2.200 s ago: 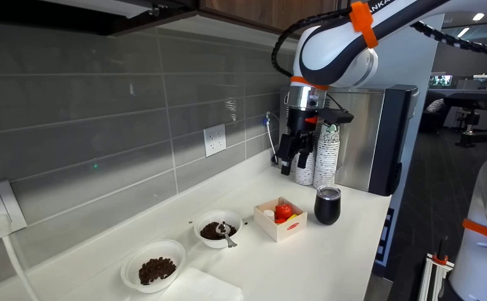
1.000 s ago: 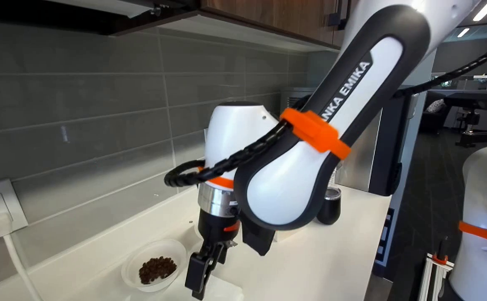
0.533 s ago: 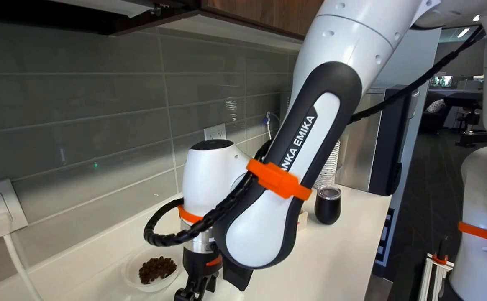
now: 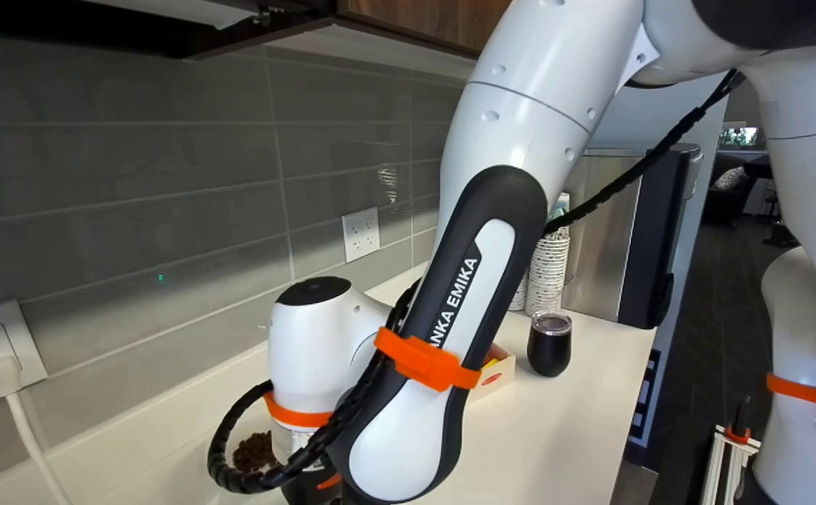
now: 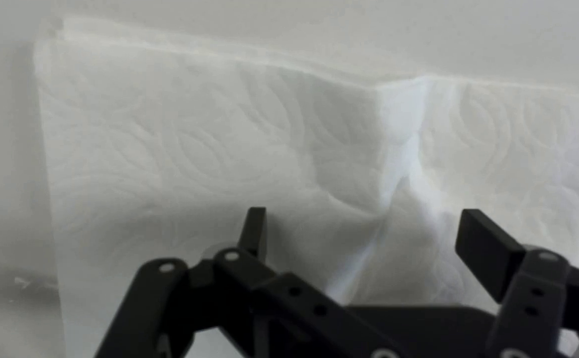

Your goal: Fold the white napkin in half.

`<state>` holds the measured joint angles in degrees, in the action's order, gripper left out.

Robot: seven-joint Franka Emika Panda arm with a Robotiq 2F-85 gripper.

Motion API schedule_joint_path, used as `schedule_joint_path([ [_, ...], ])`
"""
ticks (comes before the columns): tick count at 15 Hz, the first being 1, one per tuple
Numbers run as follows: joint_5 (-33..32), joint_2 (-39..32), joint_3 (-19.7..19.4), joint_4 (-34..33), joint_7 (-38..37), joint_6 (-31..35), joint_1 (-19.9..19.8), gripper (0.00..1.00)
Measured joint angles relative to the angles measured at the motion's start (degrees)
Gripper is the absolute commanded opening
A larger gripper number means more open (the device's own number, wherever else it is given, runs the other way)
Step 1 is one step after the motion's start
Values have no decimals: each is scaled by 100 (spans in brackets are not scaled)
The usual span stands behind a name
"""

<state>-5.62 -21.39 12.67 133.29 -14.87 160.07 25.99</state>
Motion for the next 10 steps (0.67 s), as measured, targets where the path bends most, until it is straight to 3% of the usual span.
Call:
schedule_joint_path([
  [8, -260, -215, -411, -315, -188, -66, 418, 5],
  [10, -277, -204, -425, -340, -192, -72, 447, 0],
])
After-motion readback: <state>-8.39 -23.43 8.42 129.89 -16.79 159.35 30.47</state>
